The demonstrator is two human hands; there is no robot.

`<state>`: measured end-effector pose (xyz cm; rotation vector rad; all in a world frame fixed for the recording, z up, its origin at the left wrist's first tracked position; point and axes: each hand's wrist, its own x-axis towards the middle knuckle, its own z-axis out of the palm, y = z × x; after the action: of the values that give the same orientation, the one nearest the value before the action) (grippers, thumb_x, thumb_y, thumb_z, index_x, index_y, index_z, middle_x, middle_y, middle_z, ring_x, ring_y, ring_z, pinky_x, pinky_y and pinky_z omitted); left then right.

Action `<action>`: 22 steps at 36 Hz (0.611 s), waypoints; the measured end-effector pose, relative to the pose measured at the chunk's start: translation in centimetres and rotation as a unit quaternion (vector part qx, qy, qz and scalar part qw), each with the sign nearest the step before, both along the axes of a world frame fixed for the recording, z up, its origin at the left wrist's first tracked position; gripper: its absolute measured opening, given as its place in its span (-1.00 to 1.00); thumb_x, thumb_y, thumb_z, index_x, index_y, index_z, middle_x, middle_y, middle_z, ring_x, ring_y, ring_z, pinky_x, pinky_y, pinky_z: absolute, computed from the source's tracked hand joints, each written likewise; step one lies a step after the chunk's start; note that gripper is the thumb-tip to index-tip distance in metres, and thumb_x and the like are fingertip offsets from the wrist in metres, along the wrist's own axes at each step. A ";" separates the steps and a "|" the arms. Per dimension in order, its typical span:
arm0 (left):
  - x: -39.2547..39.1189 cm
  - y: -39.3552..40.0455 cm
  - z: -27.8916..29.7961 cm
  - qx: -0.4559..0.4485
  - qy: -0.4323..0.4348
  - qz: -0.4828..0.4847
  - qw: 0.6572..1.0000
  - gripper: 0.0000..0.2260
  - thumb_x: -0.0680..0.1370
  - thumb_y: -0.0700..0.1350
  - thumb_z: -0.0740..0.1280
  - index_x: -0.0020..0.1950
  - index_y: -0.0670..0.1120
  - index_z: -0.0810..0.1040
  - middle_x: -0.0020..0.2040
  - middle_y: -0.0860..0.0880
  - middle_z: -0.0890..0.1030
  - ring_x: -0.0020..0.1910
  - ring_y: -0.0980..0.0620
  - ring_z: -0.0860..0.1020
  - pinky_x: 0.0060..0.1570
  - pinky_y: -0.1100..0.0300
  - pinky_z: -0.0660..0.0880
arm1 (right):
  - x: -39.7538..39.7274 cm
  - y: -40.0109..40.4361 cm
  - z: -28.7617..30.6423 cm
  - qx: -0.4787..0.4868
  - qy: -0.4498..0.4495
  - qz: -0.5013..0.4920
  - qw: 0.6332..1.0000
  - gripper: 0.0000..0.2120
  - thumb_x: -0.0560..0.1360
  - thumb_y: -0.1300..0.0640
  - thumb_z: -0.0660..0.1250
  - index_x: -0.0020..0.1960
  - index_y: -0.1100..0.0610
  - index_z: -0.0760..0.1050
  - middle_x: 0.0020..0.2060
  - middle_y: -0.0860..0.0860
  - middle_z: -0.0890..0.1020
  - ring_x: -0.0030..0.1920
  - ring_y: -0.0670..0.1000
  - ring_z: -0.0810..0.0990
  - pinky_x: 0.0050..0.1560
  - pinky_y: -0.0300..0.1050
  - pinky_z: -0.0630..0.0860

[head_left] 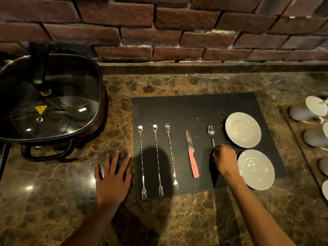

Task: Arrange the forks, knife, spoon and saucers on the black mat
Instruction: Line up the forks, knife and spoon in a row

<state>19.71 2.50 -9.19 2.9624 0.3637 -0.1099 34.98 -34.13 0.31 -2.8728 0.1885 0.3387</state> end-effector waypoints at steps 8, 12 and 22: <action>0.0 0.0 -0.1 -0.003 0.022 0.005 1.000 -0.51 0.67 0.20 -0.16 0.62 0.30 -0.04 0.68 0.07 0.00 0.67 -0.03 -0.05 0.53 -0.24 -0.05 | -0.3 0.2 -0.2 0.005 0.007 -0.004 1.000 -0.86 0.55 0.24 0.27 0.00 0.31 0.53 -0.04 0.27 0.57 -0.06 0.31 0.56 -0.06 0.10 0.52; 0.0 0.0 0.3 -0.009 0.027 0.003 1.000 -0.51 0.67 0.20 -0.19 0.63 0.28 -0.03 0.68 0.06 0.01 0.67 -0.04 -0.05 0.53 -0.24 -0.07 | -0.5 0.4 -0.2 0.012 0.009 -0.014 1.000 -0.88 0.55 0.24 0.24 -0.01 0.30 0.49 -0.02 0.26 0.55 -0.06 0.30 0.56 -0.06 0.09 0.50; 0.6 -0.4 1.9 -0.055 0.063 0.028 0.996 -0.50 0.63 0.17 -0.01 0.59 0.34 0.06 0.66 0.07 0.14 0.64 -0.06 0.12 0.53 -0.28 0.03 | -1.1 0.7 1.1 0.032 0.043 -0.028 0.998 -0.75 0.59 0.10 0.26 0.13 0.29 0.46 0.11 0.26 0.52 0.05 0.22 0.55 0.09 0.05 0.48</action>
<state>20.28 2.10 -7.24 2.8412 0.4415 -0.3010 33.90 -33.43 1.43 -2.7851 0.2681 0.4510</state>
